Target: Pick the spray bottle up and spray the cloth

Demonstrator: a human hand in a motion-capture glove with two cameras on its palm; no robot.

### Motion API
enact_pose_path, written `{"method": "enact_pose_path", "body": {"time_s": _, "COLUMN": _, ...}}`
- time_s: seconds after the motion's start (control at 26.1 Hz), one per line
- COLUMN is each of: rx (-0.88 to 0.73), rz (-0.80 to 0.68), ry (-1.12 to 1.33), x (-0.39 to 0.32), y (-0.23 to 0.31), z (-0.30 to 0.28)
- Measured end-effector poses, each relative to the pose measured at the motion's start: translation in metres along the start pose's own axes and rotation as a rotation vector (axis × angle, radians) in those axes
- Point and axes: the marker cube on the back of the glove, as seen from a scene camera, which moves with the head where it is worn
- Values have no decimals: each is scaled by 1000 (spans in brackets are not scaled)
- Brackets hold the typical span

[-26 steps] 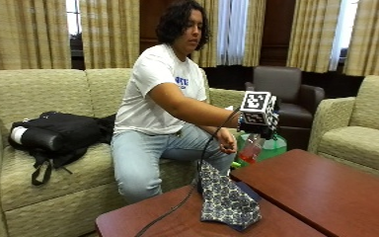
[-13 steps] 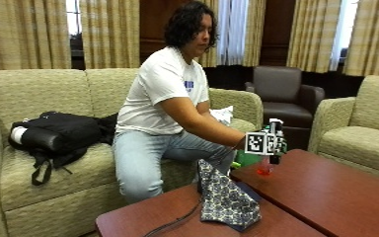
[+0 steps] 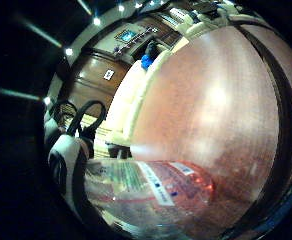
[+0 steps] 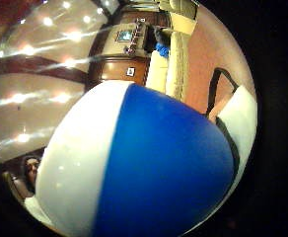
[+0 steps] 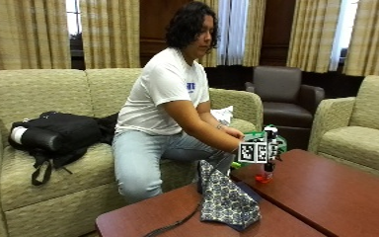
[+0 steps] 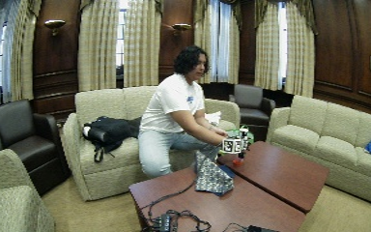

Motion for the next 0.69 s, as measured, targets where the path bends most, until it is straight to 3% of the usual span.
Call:
{"method": "enact_pose_path", "body": {"time_s": 0.38, "rx": -64, "rz": 1, "ry": -12, "x": -1, "y": 10, "z": 4}}
{"method": "enact_pose_path", "body": {"time_s": 0.61, "rx": -307, "rz": 27, "ry": -2, "x": -2, "y": 32, "z": -7}}
{"method": "enact_pose_path", "body": {"time_s": 0.69, "rx": -323, "rz": 35, "ry": 15, "x": -2, "y": 35, "z": -8}}
